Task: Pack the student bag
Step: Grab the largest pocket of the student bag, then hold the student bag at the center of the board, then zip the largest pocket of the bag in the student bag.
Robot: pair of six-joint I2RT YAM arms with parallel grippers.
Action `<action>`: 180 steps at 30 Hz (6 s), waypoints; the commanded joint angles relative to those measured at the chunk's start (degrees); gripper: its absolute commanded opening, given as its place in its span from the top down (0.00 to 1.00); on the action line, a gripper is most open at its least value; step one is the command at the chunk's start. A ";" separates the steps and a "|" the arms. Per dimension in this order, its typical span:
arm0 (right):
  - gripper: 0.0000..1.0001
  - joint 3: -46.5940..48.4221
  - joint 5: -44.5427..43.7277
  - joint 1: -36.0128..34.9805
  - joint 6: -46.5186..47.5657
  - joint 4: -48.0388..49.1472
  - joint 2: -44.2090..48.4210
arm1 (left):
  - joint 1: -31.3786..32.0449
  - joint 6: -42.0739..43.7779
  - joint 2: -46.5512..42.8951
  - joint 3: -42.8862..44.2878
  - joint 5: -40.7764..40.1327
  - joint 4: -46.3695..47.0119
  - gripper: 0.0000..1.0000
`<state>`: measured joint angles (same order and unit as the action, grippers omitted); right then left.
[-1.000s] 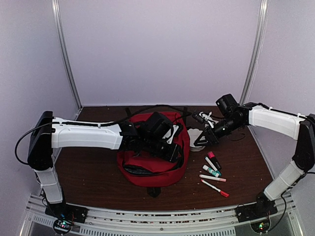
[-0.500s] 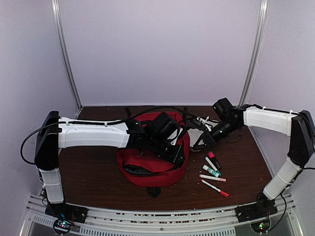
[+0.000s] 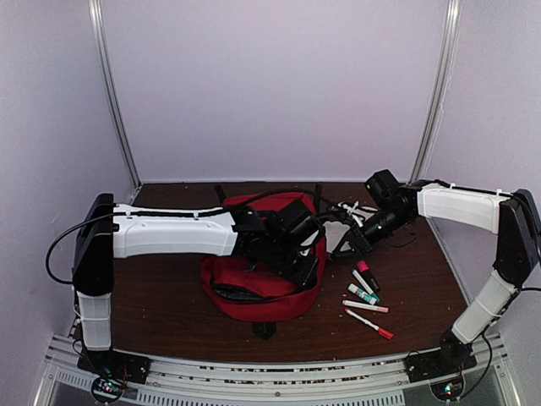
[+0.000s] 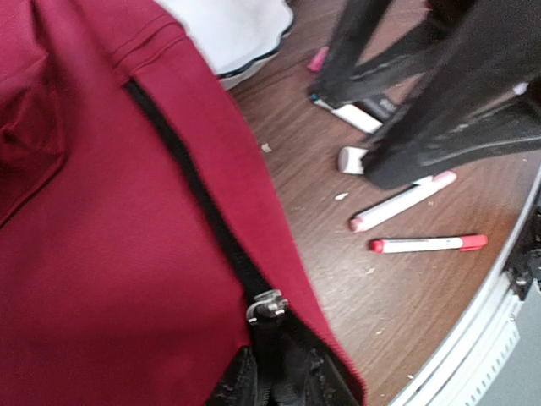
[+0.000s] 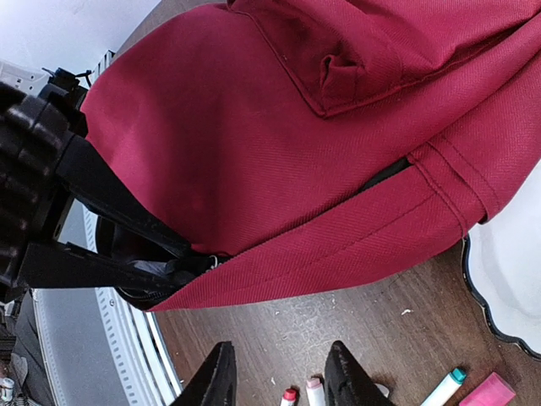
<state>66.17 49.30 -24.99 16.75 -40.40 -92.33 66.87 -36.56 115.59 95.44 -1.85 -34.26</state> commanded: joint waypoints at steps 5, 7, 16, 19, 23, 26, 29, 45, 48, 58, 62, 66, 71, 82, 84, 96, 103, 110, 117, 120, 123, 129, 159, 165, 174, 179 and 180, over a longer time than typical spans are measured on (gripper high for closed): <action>0.64 1.67 1.52 0.30 1.18 -0.90 -1.65 | 0.28 -1.01 0.09 1.50 -3.57 -2.04 0.83; 0.64 1.70 1.67 0.25 1.27 -0.94 -1.75 | 0.23 -0.83 0.12 1.62 -2.09 -1.66 0.80; 0.64 1.94 1.85 0.30 1.31 -1.31 -2.19 | 0.34 -0.12 1.26 1.60 2.26 2.49 0.68; 0.64 1.94 1.88 0.26 1.26 -1.33 -1.98 | 0.36 -0.75 3.04 3.59 -0.38 -1.61 0.69; 0.64 2.02 1.91 0.30 1.26 -1.38 -2.12 | 0.89 -1.24 5.47 6.10 -2.50 -5.36 0.70; 0.64 2.11 2.03 0.29 1.43 -1.48 -2.28 | 1.61 -0.91 6.50 7.62 -3.23 -6.54 0.74; 0.64 2.25 2.19 0.30 1.54 -1.63 -2.51 | 2.03 -0.67 6.42 8.51 -3.34 -6.81 0.82; 0.65 3.00 3.44 -0.20 1.21 -1.49 -3.05 | 2.08 5.33 -8.42 4.52 -18.12 -9.45 1.00; 0.65 3.27 3.52 -0.89 1.20 -1.46 -2.94 | 2.04 5.44 -9.32 3.60 -18.09 -9.47 1.00; 0.54 10.15 3.55 -5.52 3.36 -4.42 -5.72 | 2.12 5.47 -9.56 1.84 -14.13 -9.09 1.00; 0.51 7.14 4.83 -5.68 25.47 -6.64 0.68 | 2.12 5.25 -11.68 -3.35 -12.09 -6.07 1.00; 0.48 1.19 3.52 -5.78 43.02 -5.13 7.26 | 2.04 4.73 -14.60 -10.44 -9.70 -0.08 1.00; 0.46 -1.05 -4.12 -9.02 50.76 -0.09 10.27 | 2.03 4.36 -16.01 -13.54 -8.54 2.02 1.00; 0.51 -0.94 -5.81 -12.98 44.93 17.94 6.44 | 1.48 2.46 -22.05 -19.32 -12.26 10.71 1.00; 0.51 -0.18 -5.01 -13.21 44.01 18.91 5.08 | 1.19 2.09 -22.32 -19.79 -12.42 11.16 1.00; 0.57 -2.65 -9.14 -16.80 38.72 30.45 -0.01 | 0.95 0.42 -22.93 -21.25 -12.35 10.00 1.00; 0.67 -3.50 -11.41 -17.33 40.03 31.28 -1.61 | 0.97 0.45 -23.35 -21.00 -12.61 10.09 1.00; 0.59 -3.02 -9.25 -17.36 44.51 24.78 -1.46 | 0.96 0.52 -23.43 -20.48 -12.91 10.00 1.00; 0.58 -4.71 -13.76 -17.80 39.31 32.80 -2.73 | 0.94 0.36 -23.31 -20.42 -12.53 9.92 1.00; 0.58 -5.89 -15.76 -17.99 38.40 35.83 -2.97 | 0.98 0.29 -23.04 -20.47 -12.44 9.83 1.00; 0.66 -5.94 -15.93 -18.07 38.60 35.81 -3.35 | 0.96 0.11 -22.59 -20.38 -12.10 9.59 1.00; 0.92 -6.86 -17.19 -17.71 39.45 35.24 -2.31 | 0.98 -0.67 -21.11 -21.10 -11.38 8.90 1.00; 1.00 -18.26 -25.46 -13.78 44.50 43.79 1.78 | 4.50 -8.28 -35.76 -33.34 -6.05 -6.94 1.00; 1.00 -18.80 -25.91 -13.68 45.42 43.59 2.33 | 4.50 -9.28 -40.91 -37.84 -8.09 -11.50 1.00; 0.98 -17.71 -26.01 -13.80 48.48 39.17 2.73 | 4.50 -9.31 -44.94 -40.42 -10.73 -11.40 1.00; 0.70 -12.87 -17.68 -19.08 46.14 23.81 6.13 | 4.50 -6.90 -44.46 -40.34 -9.49 -4.55 1.00; 0.66 -11.46 -15.85 -20.86 44.46 20.89 6.29 | 4.50 -6.52 -44.29 -40.66 -9.07 -2.82 1.00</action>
<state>49.87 30.48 -41.74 63.92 -4.32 -89.03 71.09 -45.12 72.55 55.59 -11.44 -38.41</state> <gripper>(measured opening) 0.273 0.009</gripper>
